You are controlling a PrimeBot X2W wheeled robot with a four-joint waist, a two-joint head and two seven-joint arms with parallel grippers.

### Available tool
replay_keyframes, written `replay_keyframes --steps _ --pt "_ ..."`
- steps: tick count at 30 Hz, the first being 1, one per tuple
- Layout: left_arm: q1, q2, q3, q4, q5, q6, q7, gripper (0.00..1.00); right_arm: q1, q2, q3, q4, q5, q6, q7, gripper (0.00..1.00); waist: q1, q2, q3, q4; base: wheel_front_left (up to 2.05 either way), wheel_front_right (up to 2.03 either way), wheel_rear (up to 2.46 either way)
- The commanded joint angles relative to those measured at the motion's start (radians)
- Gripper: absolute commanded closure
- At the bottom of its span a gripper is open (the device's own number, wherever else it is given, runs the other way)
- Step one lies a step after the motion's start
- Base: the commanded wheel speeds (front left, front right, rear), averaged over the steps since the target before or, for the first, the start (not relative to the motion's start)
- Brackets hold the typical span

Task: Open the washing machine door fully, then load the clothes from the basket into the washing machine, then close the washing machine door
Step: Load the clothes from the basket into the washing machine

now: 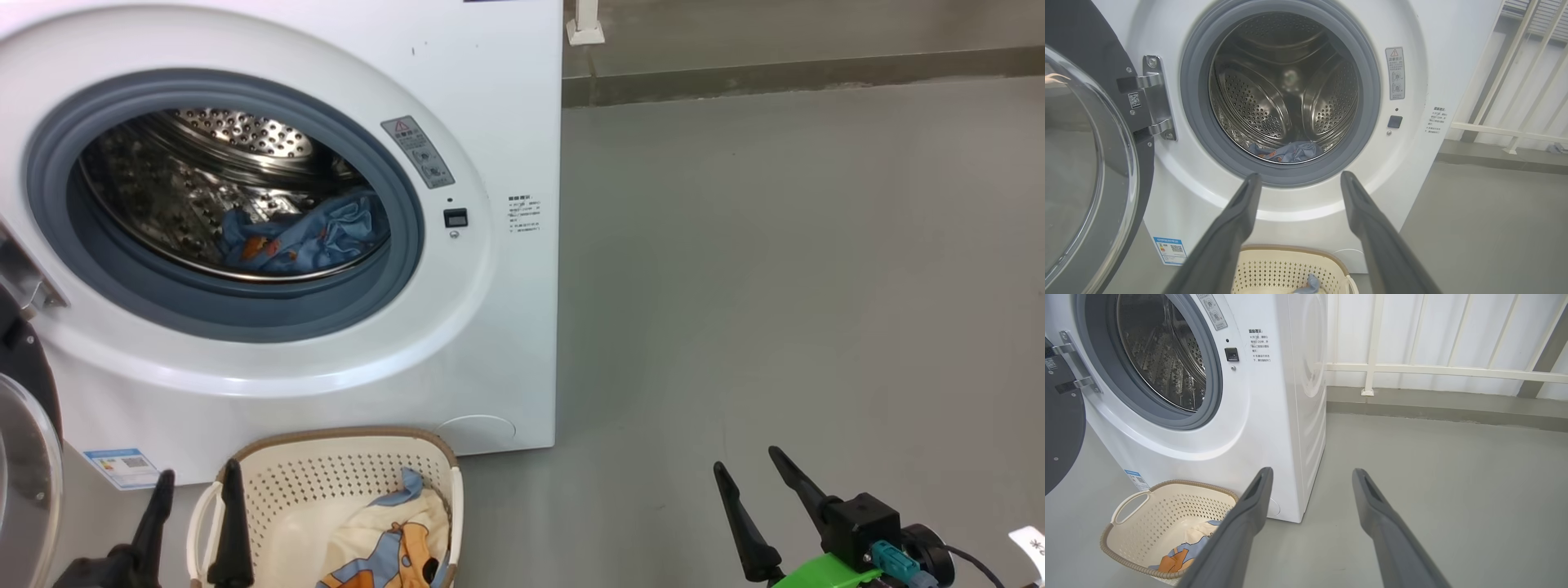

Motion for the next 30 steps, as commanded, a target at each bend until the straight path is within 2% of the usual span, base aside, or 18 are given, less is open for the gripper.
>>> replay_keyframes --steps 1,30 --pt "-0.015 0.008 0.032 -0.028 0.009 -0.001 -0.004 0.0 -0.013 0.001 0.024 -0.027 0.014 0.003 -0.008 0.0 0.0 0.0 -0.001 -0.003 0.0 0.0 0.0" --pt "0.004 -0.013 -0.006 0.001 0.008 -0.001 -0.004 0.0 -0.016 0.001 0.024 -0.031 0.019 0.003 -0.008 0.0 0.0 0.0 -0.015 -0.013 0.0 0.0 0.0"
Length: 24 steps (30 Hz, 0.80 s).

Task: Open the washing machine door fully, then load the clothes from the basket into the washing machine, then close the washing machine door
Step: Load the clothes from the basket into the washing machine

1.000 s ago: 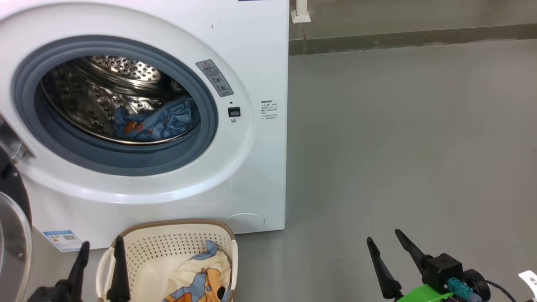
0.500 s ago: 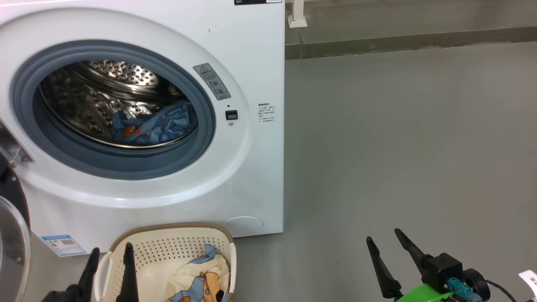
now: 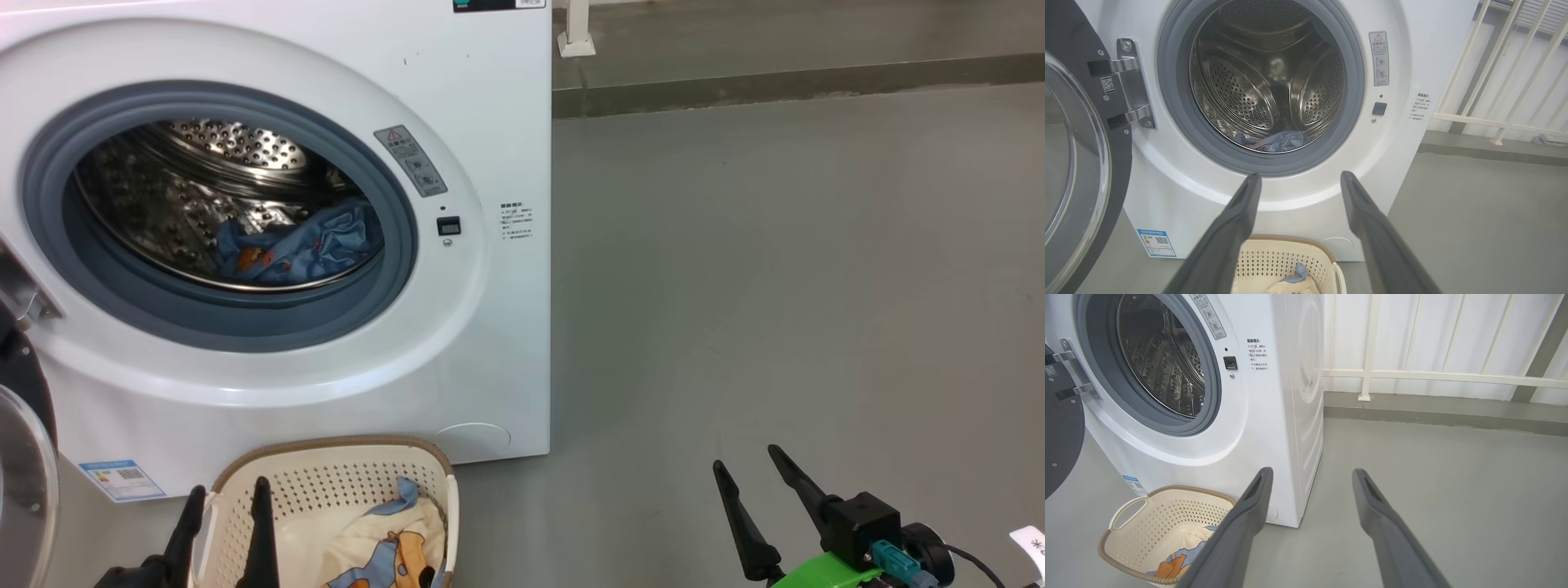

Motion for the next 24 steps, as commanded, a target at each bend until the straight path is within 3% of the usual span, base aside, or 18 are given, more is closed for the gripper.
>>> replay_keyframes --steps 1,24 --pt "-0.016 0.007 0.028 -0.017 0.0 -0.001 -0.004 0.0 -0.016 0.001 0.022 -0.027 0.016 0.003 -0.008 0.0 0.0 0.0 0.001 -0.001 0.0 0.0 0.0" --pt "-0.018 0.005 0.025 0.0 -0.004 -0.002 -0.004 0.0 -0.013 0.001 0.021 -0.027 0.011 0.003 -0.008 0.0 0.0 0.0 -0.003 0.003 0.0 0.0 0.0"
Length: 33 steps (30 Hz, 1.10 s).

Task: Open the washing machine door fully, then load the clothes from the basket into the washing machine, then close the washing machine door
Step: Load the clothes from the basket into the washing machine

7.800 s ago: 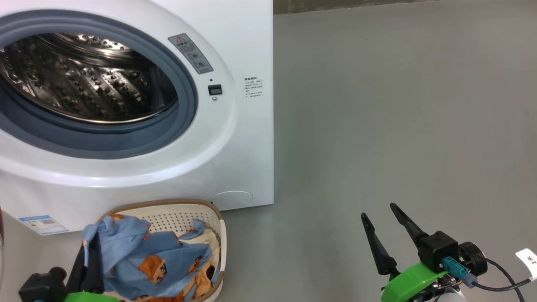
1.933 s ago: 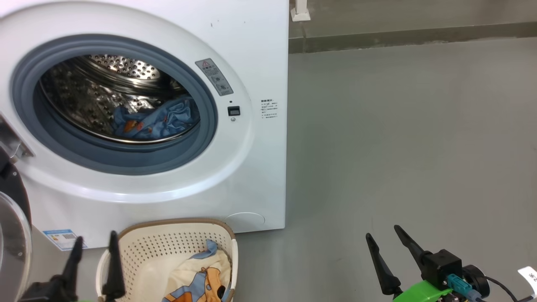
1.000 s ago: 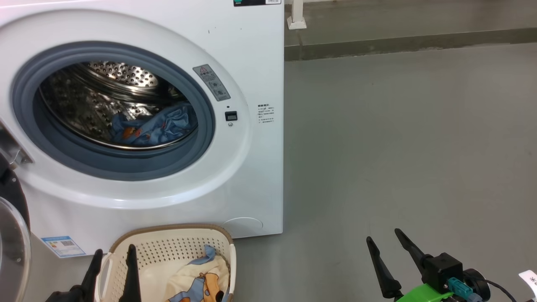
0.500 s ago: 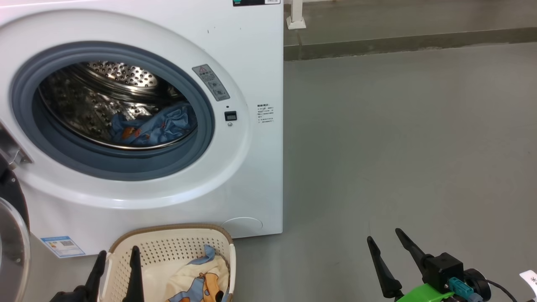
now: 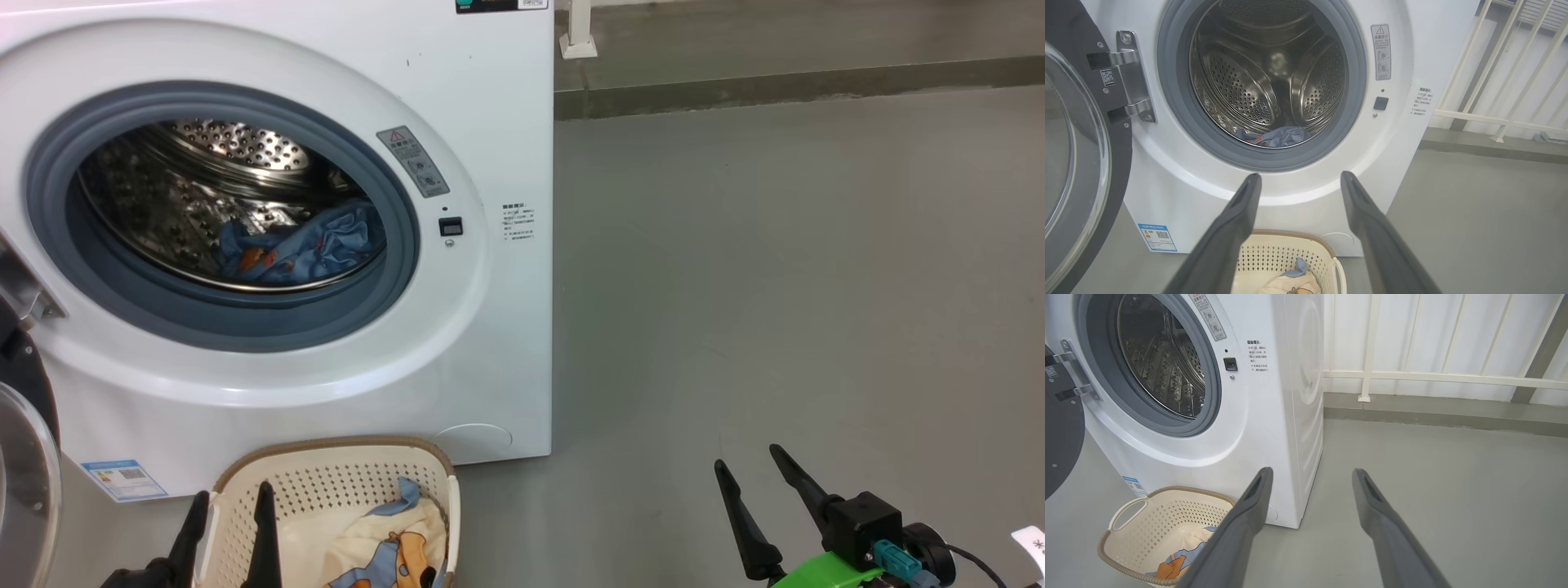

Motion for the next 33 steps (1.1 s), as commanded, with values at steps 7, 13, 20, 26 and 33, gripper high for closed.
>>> replay_keyframes --steps 7,13,20,26,33 --pt "-0.017 0.005 0.029 -0.014 -0.004 -0.002 -0.004 0.0 -0.013 0.001 0.025 -0.025 0.01 0.003 -0.008 0.0 0.0 -0.0001 0.002 -0.001 0.0 0.0 0.0" --pt "-0.018 0.005 0.024 -0.005 -0.005 -0.002 -0.004 0.0 -0.012 0.001 0.025 -0.027 0.006 0.003 -0.008 0.0 0.0 -0.0001 0.012 -0.001 0.0 0.0 0.0" --pt "-0.031 0.004 0.012 0.02 -0.008 -0.002 -0.004 0.0 -0.013 0.001 0.016 -0.033 -0.009 0.003 -0.008 0.0 0.0 -0.0001 0.064 -0.001 0.0 0.0 0.0" --pt "-0.081 0.004 -0.007 0.05 -0.008 -0.002 -0.004 0.0 -0.035 0.001 0.003 -0.053 -0.026 0.003 -0.007 0.0 0.0 -0.0001 0.177 0.003 0.0 0.0 0.0" --pt "-0.195 0.044 -0.053 0.147 -0.014 -0.002 -0.004 0.0 -0.079 0.001 -0.015 -0.08 -0.05 0.003 -0.007 0.0 0.0 -0.0001 0.322 0.002 0.0 0.0 0.0"
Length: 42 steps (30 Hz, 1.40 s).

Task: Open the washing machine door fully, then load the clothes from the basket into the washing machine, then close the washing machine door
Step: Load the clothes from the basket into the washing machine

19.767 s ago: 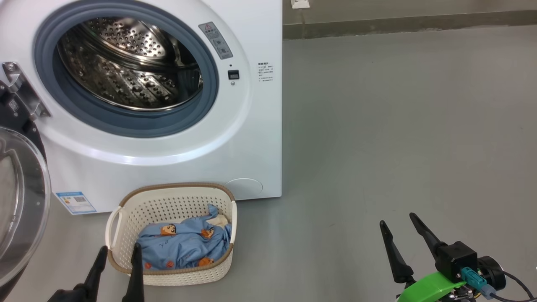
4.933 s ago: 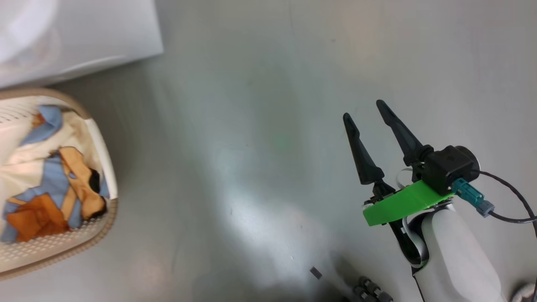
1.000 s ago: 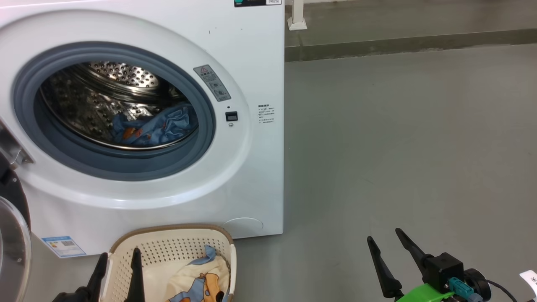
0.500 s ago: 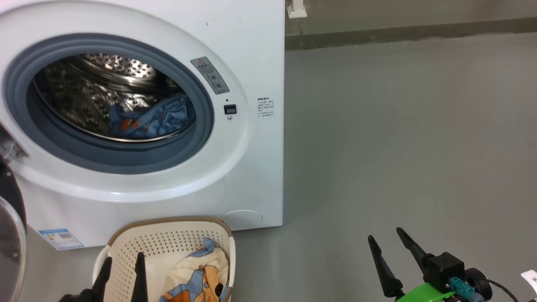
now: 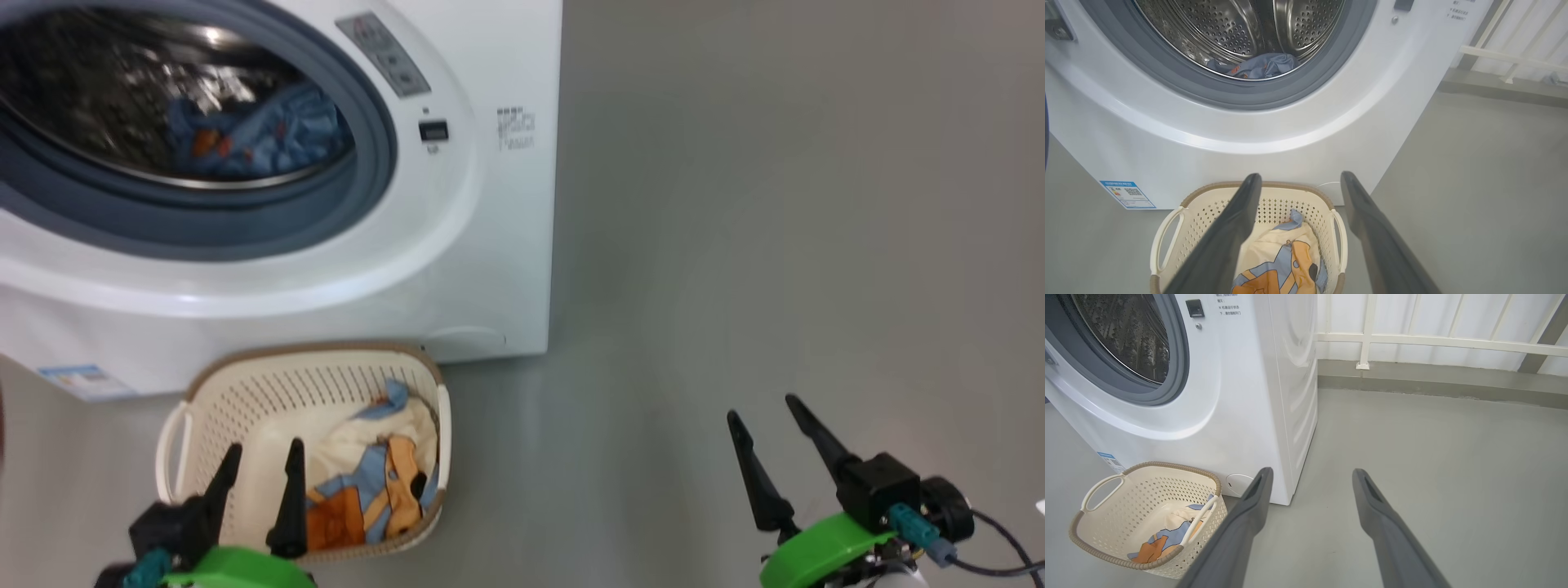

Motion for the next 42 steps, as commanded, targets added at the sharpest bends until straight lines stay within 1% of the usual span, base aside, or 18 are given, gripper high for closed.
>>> replay_keyframes --steps 1,4,8,9,13,18,21,23,24,27,34,38,42 --pt "-0.056 0.032 0.016 0.007 -0.006 -0.002 -0.006 0.0 -0.035 0.001 0.02 -0.03 -0.011 0.003 -0.007 0.0 0.0 0.0 0.117 -0.002 0.0 0.0 0.0" --pt "-0.118 0.058 -0.01 0.093 -0.004 -0.002 -0.006 0.0 -0.051 0.001 0.018 -0.041 -0.02 0.003 -0.007 0.0 0.0 0.0 0.177 -0.007 0.0 0.0 0.0" --pt "-0.217 0.076 -0.032 0.226 0.0 -0.002 -0.006 0.0 -0.068 0.001 0.014 -0.055 -0.031 0.003 -0.007 0.0 0.0 0.0 0.256 -0.022 0.0 0.0 0.0" --pt "-0.217 0.076 -0.032 0.226 0.0 -0.002 -0.006 0.0 -0.068 0.001 0.014 -0.055 -0.031 0.003 -0.007 0.0 0.0 0.0 0.256 -0.022 0.0 0.0 0.0" --pt "-0.315 0.096 -0.07 0.381 -0.029 -0.002 -0.001 0.0 -0.085 0.001 0.015 -0.068 -0.032 0.003 -0.007 0.0 0.0 0.0 0.332 -0.045 0.0 0.0 0.0" --pt "-0.443 0.142 -0.132 0.545 -0.067 -0.002 0.0 0.0 -0.109 0.001 0.025 -0.084 -0.027 0.003 -0.007 0.0 0.0 0.0 0.426 -0.084 0.0 0.0 0.0" --pt "-0.517 0.169 -0.172 0.629 -0.075 -0.002 0.019 0.0 -0.117 0.001 0.025 -0.092 -0.026 0.003 -0.007 0.0 0.0 0.0 0.479 -0.106 0.0 0.0 0.0" --pt "-0.568 0.185 -0.182 0.674 -0.085 -0.002 0.021 0.0 -0.124 0.001 0.021 -0.099 -0.02 0.003 -0.007 0.0 0.0 0.0 0.512 -0.12 0.0 0.0 0.0" --pt "-0.615 0.2 -0.197 0.719 -0.09 -0.002 0.035 0.0 -0.13 0.001 0.021 -0.106 -0.015 0.003 -0.007 0.0 0.0 0.0 0.542 -0.134 0.0 0.0 0.0" --pt "-0.676 0.218 -0.226 0.777 -0.1 -0.002 0.077 0.0 -0.143 0.001 0.027 -0.117 -0.004 0.003 -0.007 0.0 0.0 0.0 0.581 -0.154 0.0 0.0 0.0" --pt "-0.782 0.27 -0.267 0.862 -0.145 -0.002 0.147 0.0 -0.164 0.001 0.042 -0.141 0.02 0.003 -0.007 0.0 0.0 0.0 0.656 -0.202 0.0 0.0 0.0" --pt "-0.826 0.288 -0.258 0.893 -0.192 -0.002 0.193 0.0 -0.171 0.001 0.045 -0.153 0.029 0.003 -0.008 0.0 0.0 0.0 0.694 -0.222 0.0 0.0 0.0" --pt "-0.86 0.312 -0.26 0.914 -0.208 -0.002 0.22 0.0 -0.178 0.001 0.052 -0.163 0.036 0.003 -0.008 0.0 0.0 0.0 0.731 -0.241 0.0 0.0 0.0"
